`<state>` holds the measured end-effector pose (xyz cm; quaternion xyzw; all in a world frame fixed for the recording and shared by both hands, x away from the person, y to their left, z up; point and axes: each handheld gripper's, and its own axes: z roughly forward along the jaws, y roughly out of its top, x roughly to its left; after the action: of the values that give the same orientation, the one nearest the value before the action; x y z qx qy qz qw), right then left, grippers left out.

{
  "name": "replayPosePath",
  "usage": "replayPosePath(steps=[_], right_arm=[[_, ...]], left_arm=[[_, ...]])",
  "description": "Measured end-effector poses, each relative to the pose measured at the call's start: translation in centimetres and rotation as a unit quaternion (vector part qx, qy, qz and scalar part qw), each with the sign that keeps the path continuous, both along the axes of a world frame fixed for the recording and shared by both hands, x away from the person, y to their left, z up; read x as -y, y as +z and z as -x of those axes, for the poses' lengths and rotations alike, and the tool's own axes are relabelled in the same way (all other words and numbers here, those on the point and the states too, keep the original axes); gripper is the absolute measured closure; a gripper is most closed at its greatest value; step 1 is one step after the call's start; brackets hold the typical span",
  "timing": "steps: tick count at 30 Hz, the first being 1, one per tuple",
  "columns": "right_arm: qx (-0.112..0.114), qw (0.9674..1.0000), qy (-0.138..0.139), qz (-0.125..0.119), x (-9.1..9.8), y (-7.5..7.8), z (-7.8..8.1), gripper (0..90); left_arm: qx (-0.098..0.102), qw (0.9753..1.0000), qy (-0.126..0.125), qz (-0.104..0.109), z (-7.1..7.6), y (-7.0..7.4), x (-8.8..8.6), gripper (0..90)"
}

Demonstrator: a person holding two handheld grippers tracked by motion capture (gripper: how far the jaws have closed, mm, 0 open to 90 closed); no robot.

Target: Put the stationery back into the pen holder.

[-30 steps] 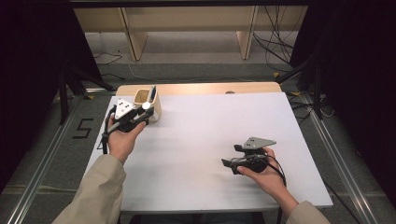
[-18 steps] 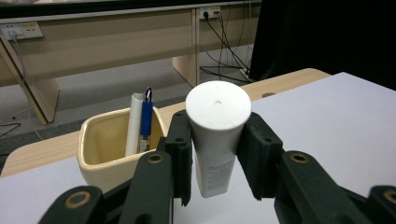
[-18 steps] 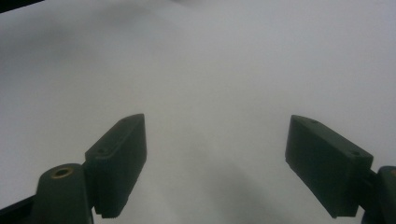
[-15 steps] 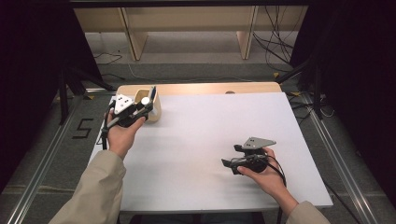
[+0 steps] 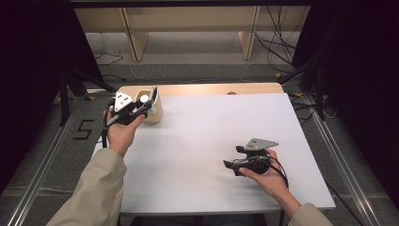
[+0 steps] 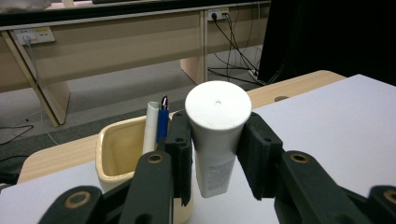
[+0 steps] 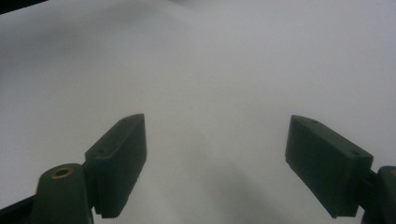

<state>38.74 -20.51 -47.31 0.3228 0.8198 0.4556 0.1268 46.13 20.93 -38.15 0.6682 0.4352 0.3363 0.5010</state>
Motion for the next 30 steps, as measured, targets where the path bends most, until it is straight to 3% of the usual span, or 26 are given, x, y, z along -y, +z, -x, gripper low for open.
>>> replayPosePath(steps=[30], right_arm=[[0.000, 1.0000, 0.002, 0.000, 0.0, -0.1, 0.0, 21.5]], left_arm=[[0.004, 0.9999, 0.016, -0.003, -1.3, -0.1, -0.8, 66.9]])
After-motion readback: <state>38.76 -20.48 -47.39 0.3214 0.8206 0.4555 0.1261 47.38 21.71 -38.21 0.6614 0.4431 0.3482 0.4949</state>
